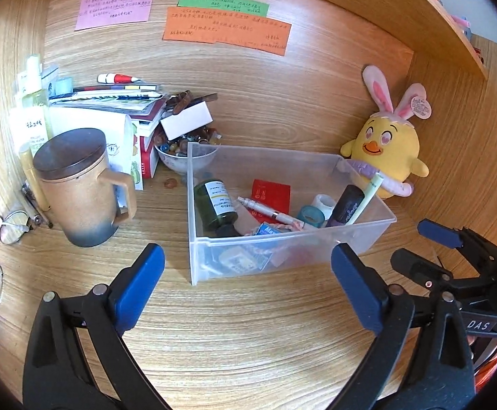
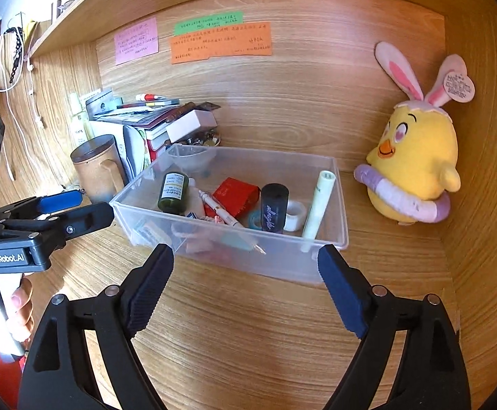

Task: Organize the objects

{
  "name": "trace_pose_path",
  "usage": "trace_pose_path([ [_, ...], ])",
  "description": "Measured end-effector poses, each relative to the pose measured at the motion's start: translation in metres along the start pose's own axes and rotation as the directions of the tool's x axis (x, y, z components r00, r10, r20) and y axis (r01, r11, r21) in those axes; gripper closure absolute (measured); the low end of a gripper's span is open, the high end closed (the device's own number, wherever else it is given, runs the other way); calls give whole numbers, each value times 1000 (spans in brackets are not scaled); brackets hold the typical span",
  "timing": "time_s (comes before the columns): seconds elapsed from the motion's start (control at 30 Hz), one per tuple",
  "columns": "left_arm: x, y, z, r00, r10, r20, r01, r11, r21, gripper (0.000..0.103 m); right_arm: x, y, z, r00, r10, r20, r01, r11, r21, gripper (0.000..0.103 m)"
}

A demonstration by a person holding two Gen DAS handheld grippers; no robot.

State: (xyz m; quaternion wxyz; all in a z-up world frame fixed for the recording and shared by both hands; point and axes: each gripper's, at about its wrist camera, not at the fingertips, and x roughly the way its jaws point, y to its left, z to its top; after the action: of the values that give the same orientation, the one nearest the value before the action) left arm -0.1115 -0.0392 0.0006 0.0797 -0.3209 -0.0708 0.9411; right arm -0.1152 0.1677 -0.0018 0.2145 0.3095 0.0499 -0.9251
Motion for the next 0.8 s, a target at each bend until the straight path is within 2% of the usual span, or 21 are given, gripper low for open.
trace_pose_path([
  [0.8, 0, -16, -8, 1000, 21, 4, -21, 998, 56, 4, 0, -9, -3, 1000, -4, -12, 4, 999, 37, 18],
])
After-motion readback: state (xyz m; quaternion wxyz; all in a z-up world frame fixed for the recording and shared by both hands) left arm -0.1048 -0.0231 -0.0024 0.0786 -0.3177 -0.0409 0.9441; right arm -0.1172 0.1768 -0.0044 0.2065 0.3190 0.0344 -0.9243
